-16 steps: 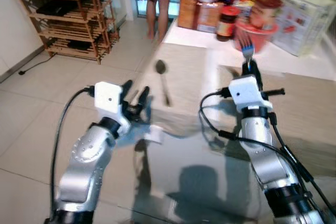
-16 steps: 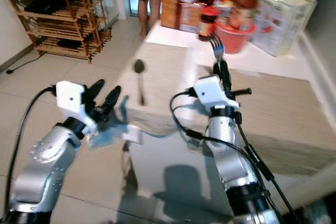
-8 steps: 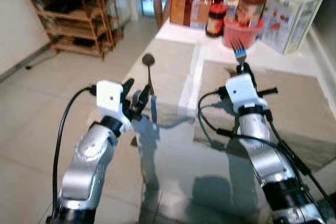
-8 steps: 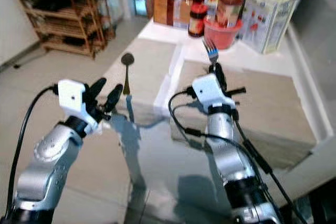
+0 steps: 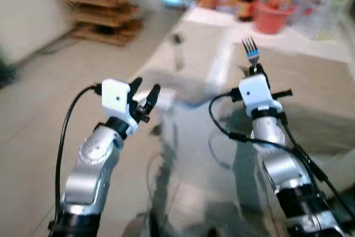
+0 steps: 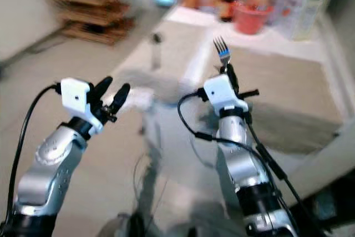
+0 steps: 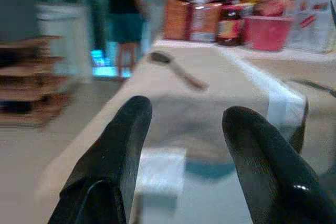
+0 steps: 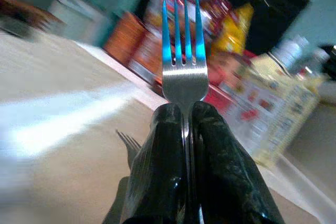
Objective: Setting the table
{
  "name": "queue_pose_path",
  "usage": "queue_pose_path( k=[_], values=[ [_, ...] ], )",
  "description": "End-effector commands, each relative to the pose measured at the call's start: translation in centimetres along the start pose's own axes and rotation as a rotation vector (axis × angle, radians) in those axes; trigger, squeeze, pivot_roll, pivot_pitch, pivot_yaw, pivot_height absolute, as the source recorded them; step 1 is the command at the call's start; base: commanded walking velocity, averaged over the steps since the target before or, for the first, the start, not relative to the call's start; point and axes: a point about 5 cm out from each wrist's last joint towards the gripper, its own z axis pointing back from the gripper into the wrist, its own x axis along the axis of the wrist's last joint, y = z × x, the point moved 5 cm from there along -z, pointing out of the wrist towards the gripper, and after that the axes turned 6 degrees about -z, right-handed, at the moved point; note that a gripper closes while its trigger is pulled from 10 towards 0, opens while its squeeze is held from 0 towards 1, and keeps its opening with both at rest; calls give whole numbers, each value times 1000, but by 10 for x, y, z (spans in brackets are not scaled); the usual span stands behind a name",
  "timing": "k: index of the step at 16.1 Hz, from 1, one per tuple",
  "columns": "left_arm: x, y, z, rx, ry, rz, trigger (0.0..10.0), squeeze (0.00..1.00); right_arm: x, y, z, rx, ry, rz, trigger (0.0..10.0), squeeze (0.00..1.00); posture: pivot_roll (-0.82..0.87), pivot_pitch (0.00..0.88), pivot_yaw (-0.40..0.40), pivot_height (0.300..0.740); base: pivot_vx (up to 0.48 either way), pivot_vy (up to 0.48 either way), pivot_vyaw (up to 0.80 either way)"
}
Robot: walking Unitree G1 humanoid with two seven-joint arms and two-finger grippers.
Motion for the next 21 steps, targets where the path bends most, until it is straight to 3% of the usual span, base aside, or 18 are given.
queue_pose_path(
  k=[1,3,8,12,21],
  values=[
    [1,-2,-1,-17,-4,-23,10000,0,2,1,-1,15,-10,-6,0,0,10,0,4,740,0,0,0],
    [1,-5,-1,-31,-3,-22,10000,0,3,2,-1,26,-11,-9,0,0,10,0,6,740,0,0,0],
    [2,-5,-2,-54,-11,-9,10000,0,10,7,-3,67,-37,-11,0,0,9,0,9,740,0,-469,0],
    [2,-7,-3,-60,-14,-8,10000,0,13,7,-3,64,-59,-15,0,0,9,0,7,740,0,-437,-552],
    [-6,-15,-8,-43,21,-24,10000,0,16,12,-3,102,-94,-5,0,0,2,0,11,740,305,-364,0]
  ],
)
